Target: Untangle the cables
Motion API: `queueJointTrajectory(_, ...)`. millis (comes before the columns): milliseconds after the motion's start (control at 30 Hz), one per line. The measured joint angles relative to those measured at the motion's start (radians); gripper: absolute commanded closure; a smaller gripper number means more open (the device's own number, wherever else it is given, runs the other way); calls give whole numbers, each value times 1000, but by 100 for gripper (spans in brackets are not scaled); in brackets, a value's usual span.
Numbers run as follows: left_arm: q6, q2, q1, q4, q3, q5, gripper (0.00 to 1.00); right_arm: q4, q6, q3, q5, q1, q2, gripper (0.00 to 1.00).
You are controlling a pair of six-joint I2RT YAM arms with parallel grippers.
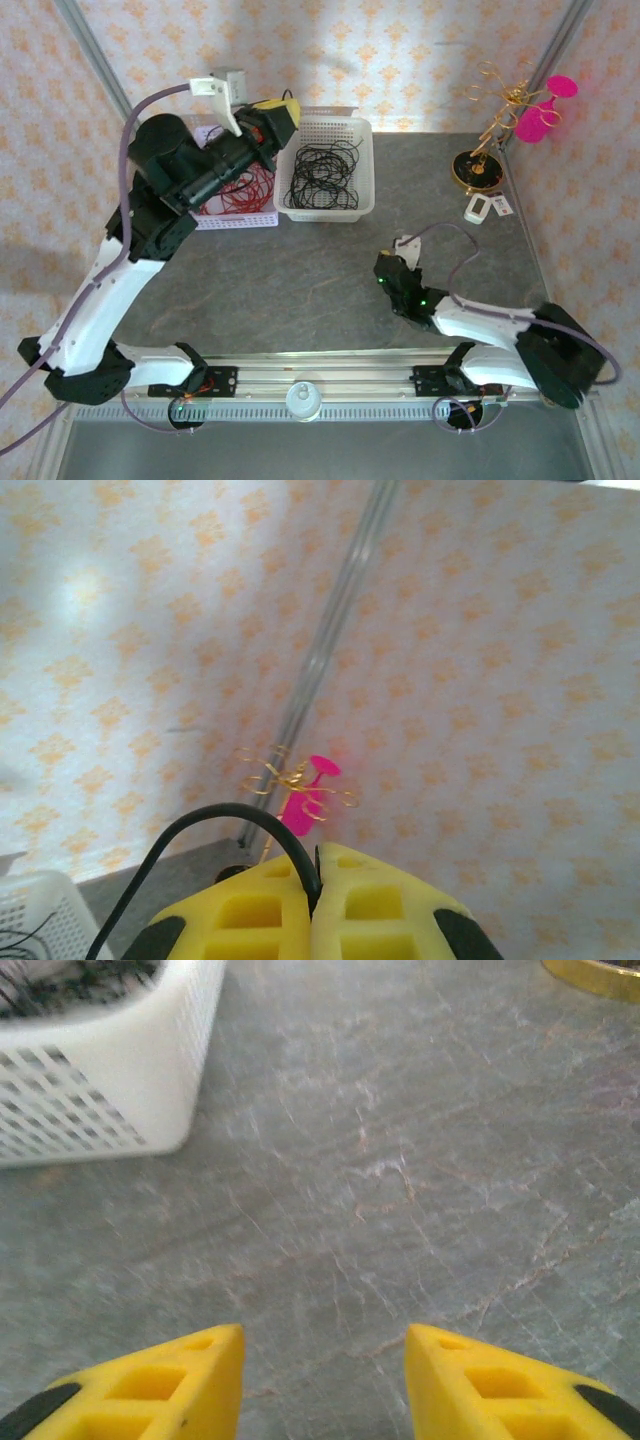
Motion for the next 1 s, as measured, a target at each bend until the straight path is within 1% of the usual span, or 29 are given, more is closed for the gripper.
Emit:
queueJointTrajectory(167,0,98,61,4,25,-1,100,-51,7,0,-20,-47,-166,50)
queueJointTrajectory(400,3,195,106,82,45,-4,100,-178,8,49,-61,-89,-273,47)
queueJointTrajectory(567,3,273,137,191,55,-4,100,-238,15,58,-80,-98,-329,46)
queueJointTrajectory(700,3,369,154,261,76,-4,100,-285,23,58,-86,-103,-359,46)
queueJointTrajectory(900,3,534,166,370,82,-9,100,-312,26,58,-87,-109,-383,45)
queueJointTrajectory(1000,3,652,166,390,137,-11,100,-312,26,58,-92,-109,-383,45)
